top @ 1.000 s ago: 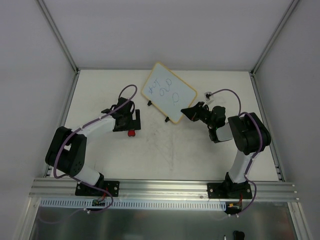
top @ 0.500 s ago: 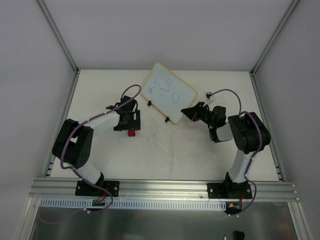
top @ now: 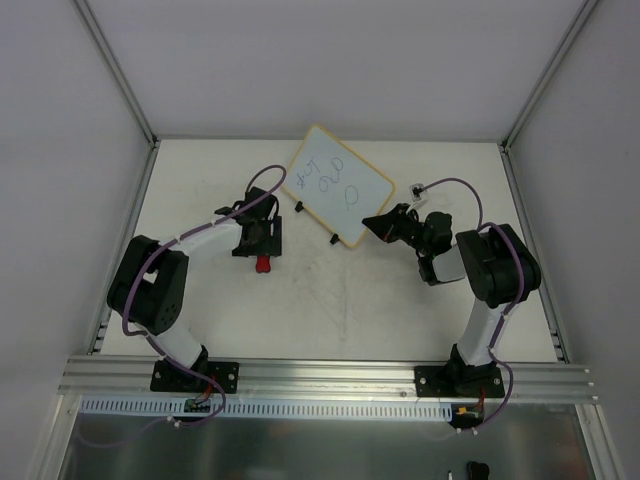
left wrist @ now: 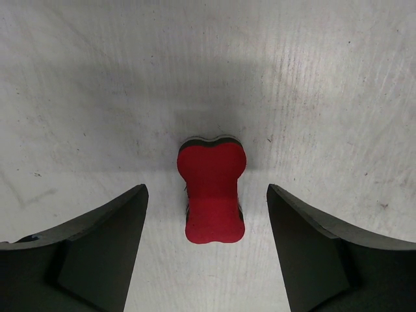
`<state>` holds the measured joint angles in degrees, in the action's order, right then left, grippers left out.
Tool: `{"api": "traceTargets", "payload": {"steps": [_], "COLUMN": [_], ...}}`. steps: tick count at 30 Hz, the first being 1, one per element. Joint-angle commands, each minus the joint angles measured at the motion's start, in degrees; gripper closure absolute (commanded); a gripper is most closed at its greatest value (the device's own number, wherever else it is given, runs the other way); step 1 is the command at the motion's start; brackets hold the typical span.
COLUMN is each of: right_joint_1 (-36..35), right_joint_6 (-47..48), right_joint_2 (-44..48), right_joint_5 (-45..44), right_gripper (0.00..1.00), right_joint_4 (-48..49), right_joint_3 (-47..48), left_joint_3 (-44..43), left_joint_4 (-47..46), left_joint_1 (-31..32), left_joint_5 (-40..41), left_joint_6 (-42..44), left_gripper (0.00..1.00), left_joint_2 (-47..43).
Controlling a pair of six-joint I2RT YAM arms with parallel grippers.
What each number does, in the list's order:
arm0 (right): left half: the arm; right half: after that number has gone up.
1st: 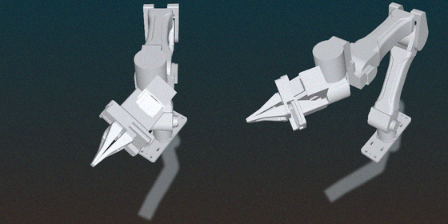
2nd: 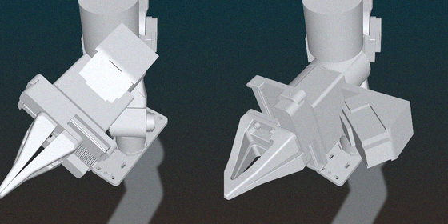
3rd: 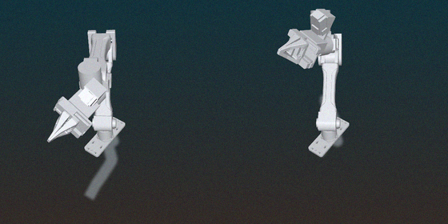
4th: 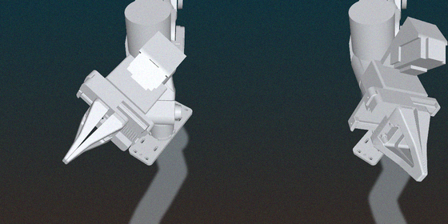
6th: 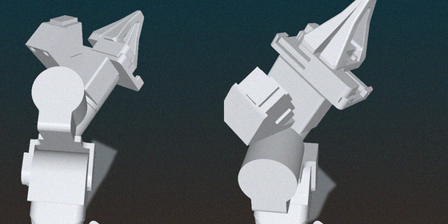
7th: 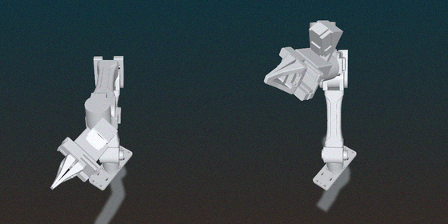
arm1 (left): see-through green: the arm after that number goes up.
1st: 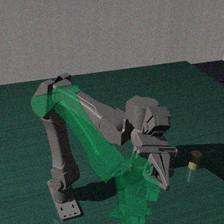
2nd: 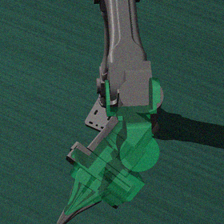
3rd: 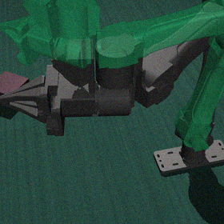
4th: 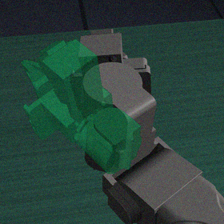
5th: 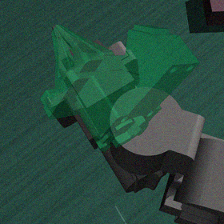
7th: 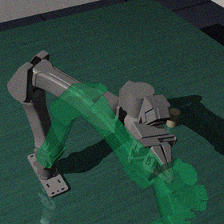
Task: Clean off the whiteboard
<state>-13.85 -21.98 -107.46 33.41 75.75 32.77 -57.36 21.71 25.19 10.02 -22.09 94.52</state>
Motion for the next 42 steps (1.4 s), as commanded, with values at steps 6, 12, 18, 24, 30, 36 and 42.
{"api": "traceTargets", "payload": {"steps": [6, 12, 18, 24, 30, 36, 42], "right_joint_1": [1.02, 1.01, 1.01, 0.93, 1.01, 1.01, 1.01], "right_joint_6": [0.80, 1.15, 1.23, 1.23, 1.23, 1.23, 1.23], "right_joint_2": [0.06, 0.41, 0.76, 0.85, 0.76, 0.59, 0.50], "right_joint_5": [-1.50, -1.94, -1.86, -1.77, -1.68, -1.50, -1.42], "right_gripper": [1.00, 1.00, 1.00, 1.00, 1.00, 1.00, 1.00], "right_joint_4": [8.81, 7.14, 7.05, 7.14, 7.14, 7.22, 7.14], "right_joint_3": [0.80, 1.06, 0.89, 0.89, 0.98, 0.98, 1.15], "left_joint_3": [-2.23, -2.40, -2.84, -3.37, -3.46, -3.63, -4.25], "left_joint_4": [1.58, 2.02, 2.54, 2.81, 2.98, 2.89, 2.72], "left_joint_1": [1.09, 1.53, 1.70, 1.88, 1.88, 1.88, 1.97], "left_joint_5": [-0.53, -0.70, -0.70, -1.50, -0.09, 1.23, 2.63], "left_joint_6": [0.99, 0.73, 0.47, 0.29, -0.15, -0.59, -0.85], "left_gripper": [0.26, 0.28, 0.45, 0.54, 0.56, 0.71, 0.71], "left_joint_2": [1.28, 1.81, 2.77, 4.71, 5.59, 4.71, 1.20]}}
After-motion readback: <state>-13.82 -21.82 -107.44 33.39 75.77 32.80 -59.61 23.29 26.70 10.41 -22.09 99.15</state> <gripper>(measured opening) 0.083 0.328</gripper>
